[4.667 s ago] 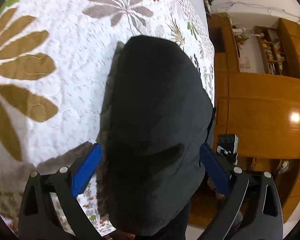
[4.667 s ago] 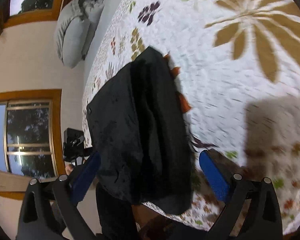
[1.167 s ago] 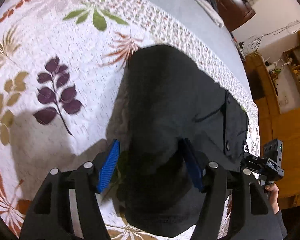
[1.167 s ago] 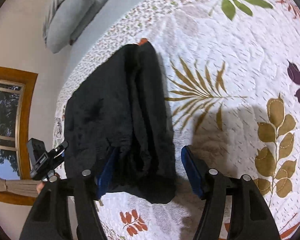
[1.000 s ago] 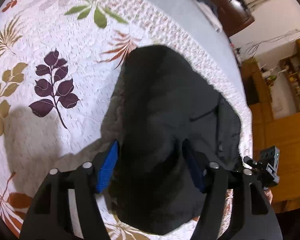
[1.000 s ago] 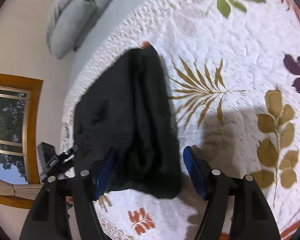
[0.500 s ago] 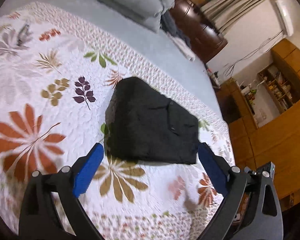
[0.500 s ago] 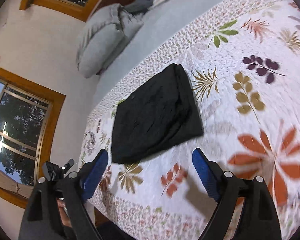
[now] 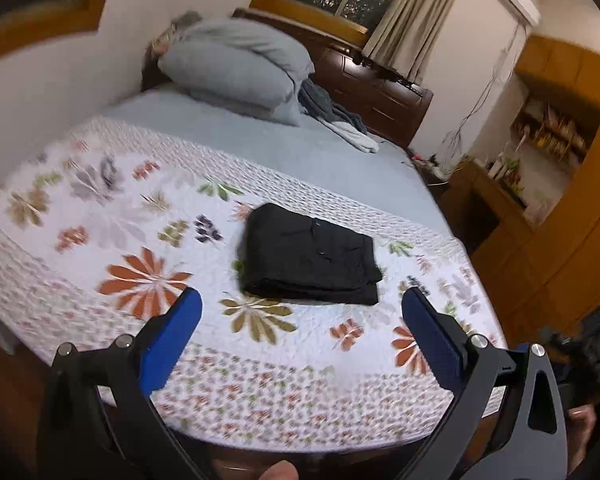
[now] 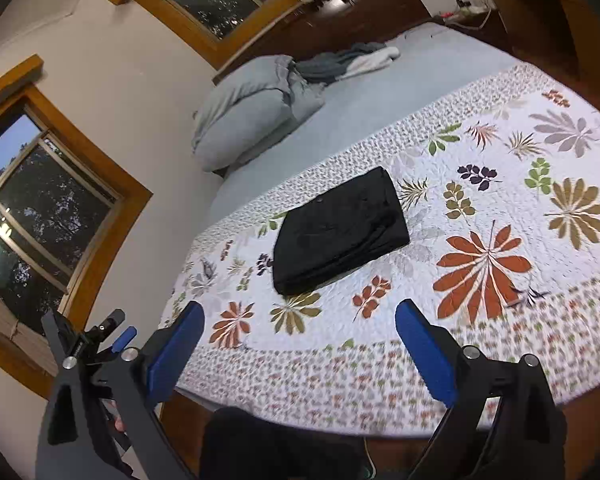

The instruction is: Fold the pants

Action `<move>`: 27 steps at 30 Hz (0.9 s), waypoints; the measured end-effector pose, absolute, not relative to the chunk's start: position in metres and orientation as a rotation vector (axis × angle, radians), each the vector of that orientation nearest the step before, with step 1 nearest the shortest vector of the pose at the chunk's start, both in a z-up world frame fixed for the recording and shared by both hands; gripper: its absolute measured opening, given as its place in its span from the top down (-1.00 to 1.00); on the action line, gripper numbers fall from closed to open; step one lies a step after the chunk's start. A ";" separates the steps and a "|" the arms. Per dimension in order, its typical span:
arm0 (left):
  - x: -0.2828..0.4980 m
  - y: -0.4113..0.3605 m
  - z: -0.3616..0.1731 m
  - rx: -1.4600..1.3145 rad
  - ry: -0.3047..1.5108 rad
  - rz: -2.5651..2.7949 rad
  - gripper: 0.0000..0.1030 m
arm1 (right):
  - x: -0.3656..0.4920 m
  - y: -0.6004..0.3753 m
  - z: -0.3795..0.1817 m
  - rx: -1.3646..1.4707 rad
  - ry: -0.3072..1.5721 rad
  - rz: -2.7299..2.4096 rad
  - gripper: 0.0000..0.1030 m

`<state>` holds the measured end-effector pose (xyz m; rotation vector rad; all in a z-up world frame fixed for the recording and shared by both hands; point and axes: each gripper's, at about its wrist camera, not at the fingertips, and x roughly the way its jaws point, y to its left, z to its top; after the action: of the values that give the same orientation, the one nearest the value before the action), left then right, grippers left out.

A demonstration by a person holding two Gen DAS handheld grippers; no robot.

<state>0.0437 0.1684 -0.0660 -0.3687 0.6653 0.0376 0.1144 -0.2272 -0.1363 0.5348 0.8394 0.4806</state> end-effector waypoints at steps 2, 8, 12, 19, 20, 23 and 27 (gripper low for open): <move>0.023 0.156 -0.052 -0.325 0.651 0.048 -0.94 | 0.091 -0.226 -0.120 0.499 0.816 0.475 -0.92; -0.036 0.128 -0.018 -0.277 0.592 0.104 -0.94 | 0.036 -0.213 -0.077 0.376 0.753 0.463 -0.93; -0.066 0.109 0.001 -0.191 0.580 0.134 -0.94 | 0.008 -0.202 -0.053 0.316 0.714 0.450 -0.93; -0.103 0.086 0.026 -0.171 0.637 0.132 -0.94 | -0.030 -0.179 -0.027 0.193 0.662 0.431 -0.93; -0.107 0.082 0.029 -0.159 0.639 0.127 -0.94 | -0.034 -0.177 -0.025 0.186 0.659 0.433 -0.93; -0.119 0.071 0.041 -0.143 0.621 0.122 -0.94 | -0.044 -0.170 -0.021 0.165 0.658 0.433 -0.93; -0.124 0.059 0.055 -0.126 0.609 0.132 -0.94 | -0.052 -0.163 -0.015 0.150 0.657 0.457 -0.93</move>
<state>-0.1238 0.0589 0.0547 -0.1260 0.6086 0.1318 -0.0522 -0.1629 -0.0152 0.1501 0.6570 0.4565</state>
